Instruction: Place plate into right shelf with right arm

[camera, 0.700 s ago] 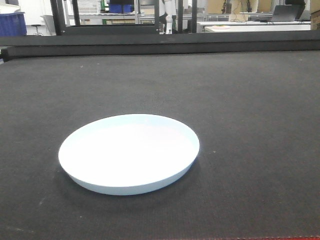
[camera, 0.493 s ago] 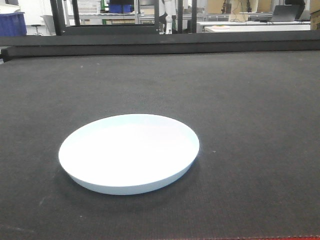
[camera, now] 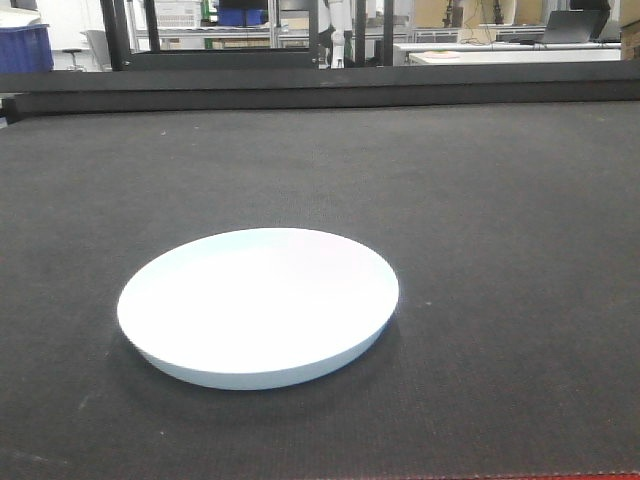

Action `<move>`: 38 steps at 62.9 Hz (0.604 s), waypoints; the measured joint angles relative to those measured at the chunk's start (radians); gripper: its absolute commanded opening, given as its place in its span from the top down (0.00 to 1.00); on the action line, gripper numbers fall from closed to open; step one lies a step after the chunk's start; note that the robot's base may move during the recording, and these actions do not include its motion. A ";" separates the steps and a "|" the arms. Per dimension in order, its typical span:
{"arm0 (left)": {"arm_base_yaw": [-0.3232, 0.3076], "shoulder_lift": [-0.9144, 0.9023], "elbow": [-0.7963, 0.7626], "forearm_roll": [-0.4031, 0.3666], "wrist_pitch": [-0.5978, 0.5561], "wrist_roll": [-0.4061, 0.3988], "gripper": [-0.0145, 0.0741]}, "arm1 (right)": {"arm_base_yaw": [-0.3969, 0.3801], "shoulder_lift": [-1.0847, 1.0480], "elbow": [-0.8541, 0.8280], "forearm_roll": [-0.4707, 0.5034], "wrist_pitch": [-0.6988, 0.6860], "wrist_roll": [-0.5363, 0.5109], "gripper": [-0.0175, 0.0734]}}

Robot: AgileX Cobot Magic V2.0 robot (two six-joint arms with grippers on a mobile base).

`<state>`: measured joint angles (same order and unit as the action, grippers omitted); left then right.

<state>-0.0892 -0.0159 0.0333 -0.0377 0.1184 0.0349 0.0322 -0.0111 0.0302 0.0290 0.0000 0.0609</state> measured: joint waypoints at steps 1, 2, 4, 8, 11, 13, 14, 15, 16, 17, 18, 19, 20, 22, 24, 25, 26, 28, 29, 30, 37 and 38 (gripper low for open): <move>0.000 0.000 0.000 0.000 0.000 0.000 0.89 | 0.000 0.000 0.000 0.000 0.000 0.000 0.75; 0.000 0.000 0.000 0.000 0.000 0.000 0.89 | 0.000 0.000 0.000 0.000 -0.010 0.000 0.75; 0.000 0.000 0.000 0.000 0.000 0.000 0.89 | 0.000 0.000 0.000 0.000 -0.027 0.000 0.75; 0.000 0.000 0.000 0.000 0.000 0.000 0.89 | 0.000 0.000 0.000 0.000 -0.066 0.000 0.75; 0.000 0.000 0.000 0.000 0.000 0.000 0.89 | 0.000 0.000 0.000 0.000 -0.099 0.000 0.75; 0.000 0.000 0.000 0.000 0.000 0.000 0.89 | 0.000 0.000 0.000 0.000 -0.120 0.002 0.75; 0.000 0.000 0.000 0.000 0.000 0.000 0.89 | 0.000 0.000 0.000 0.000 -0.122 0.002 0.75; 0.000 0.000 0.000 0.000 0.000 0.000 0.89 | 0.000 0.000 -0.002 0.000 -0.122 0.002 0.75; 0.000 0.000 0.000 0.000 0.000 0.000 0.89 | 0.000 0.000 -0.011 0.000 -0.115 0.002 0.75; 0.000 0.000 0.000 0.000 0.000 0.000 0.89 | 0.000 0.000 -0.022 0.000 -0.101 0.002 0.75; 0.000 0.000 0.000 0.000 0.000 0.000 0.89 | 0.000 0.000 -0.032 0.000 -0.091 0.002 0.75; 0.000 0.000 0.000 0.000 0.000 0.000 0.89 | 0.000 0.000 -0.044 0.000 -0.079 0.002 0.75; 0.000 0.000 0.000 0.000 0.000 0.000 0.89 | 0.000 0.000 -0.065 0.000 -0.055 0.004 0.75; 0.000 0.000 0.000 0.000 0.000 0.000 0.89 | 0.000 0.000 -0.108 0.000 -0.009 0.004 0.75; 0.000 0.000 0.000 0.000 0.000 0.000 0.89 | 0.000 0.000 -0.147 0.000 0.032 0.004 0.75; 0.000 0.000 0.000 0.000 0.000 0.000 0.89 | 0.000 0.005 -0.178 0.000 0.065 0.004 0.75; 0.000 0.000 0.000 0.000 0.000 0.000 0.89 | 0.000 0.009 -0.199 0.000 0.087 0.004 0.75; 0.000 0.000 0.000 0.000 0.000 0.000 0.89 | 0.000 0.025 -0.255 0.000 0.142 0.004 0.75; 0.000 0.000 0.000 0.000 0.000 0.000 0.89 | 0.000 0.033 -0.289 0.000 0.176 0.004 0.75; 0.000 0.000 0.000 0.000 0.000 0.000 0.89 | 0.000 0.047 -0.312 0.000 0.199 0.004 0.75; 0.000 0.000 0.000 0.000 0.000 0.000 0.89 | 0.004 0.153 -0.511 0.007 0.398 -0.004 0.75; 0.000 0.000 0.000 0.000 0.000 0.000 0.89 | 0.004 0.167 -0.534 0.011 0.422 -0.009 0.75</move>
<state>-0.0892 -0.0159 0.0333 -0.0377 0.1184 0.0349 0.0361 0.1559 -0.5042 0.0404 0.4224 0.0521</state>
